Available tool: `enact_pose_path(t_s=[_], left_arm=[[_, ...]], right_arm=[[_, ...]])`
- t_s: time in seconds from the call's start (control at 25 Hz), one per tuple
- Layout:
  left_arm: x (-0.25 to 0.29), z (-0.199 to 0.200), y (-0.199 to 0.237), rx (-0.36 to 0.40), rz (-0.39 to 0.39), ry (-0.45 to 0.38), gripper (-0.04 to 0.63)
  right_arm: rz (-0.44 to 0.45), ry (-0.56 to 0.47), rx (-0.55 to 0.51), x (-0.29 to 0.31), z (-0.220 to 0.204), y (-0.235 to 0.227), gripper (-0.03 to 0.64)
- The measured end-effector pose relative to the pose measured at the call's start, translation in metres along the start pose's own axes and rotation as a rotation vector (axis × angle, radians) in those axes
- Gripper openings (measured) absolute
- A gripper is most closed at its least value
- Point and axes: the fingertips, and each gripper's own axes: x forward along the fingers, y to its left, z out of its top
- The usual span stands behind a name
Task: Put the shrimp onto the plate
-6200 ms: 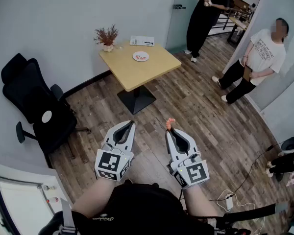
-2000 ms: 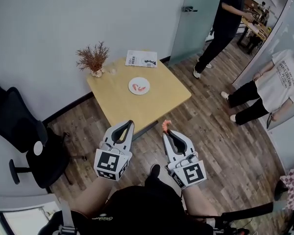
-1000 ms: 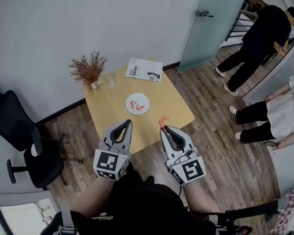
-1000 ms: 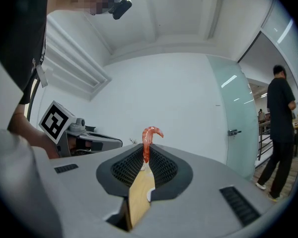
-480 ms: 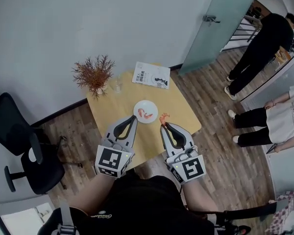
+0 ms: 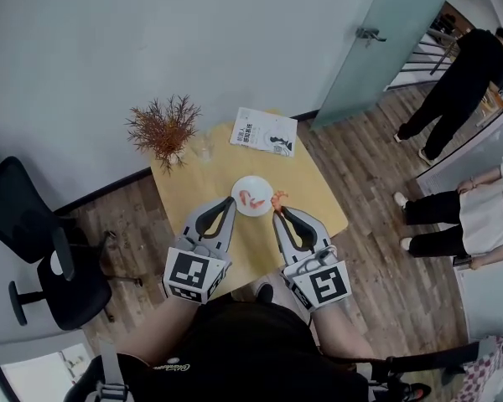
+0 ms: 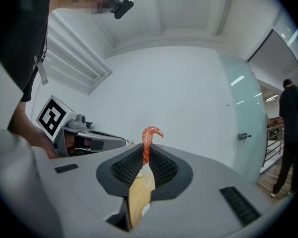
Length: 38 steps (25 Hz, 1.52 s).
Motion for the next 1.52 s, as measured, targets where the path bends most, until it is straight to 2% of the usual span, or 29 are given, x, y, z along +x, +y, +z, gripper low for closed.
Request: enact_pose_path(t_s=[0.44, 0.76, 1.52], left_arm=[[0.021, -0.001, 0.001, 0.014, 0.034, 0.015, 0.005], [0.036, -0.017, -0.001, -0.018, 0.038, 0.059, 0.005], [0.059, -0.089, 0.012, -0.102, 0.061, 0.193, 0.005]], right_arm=[[0.041, -0.035, 0.003, 0.011, 0.004, -0.020, 0.037], [0.052, 0.023, 0.037, 0.017, -0.015, -0.032, 0.037], [0.112, 0.155, 0.136, 0.041, -0.087, -0.036, 0.037]])
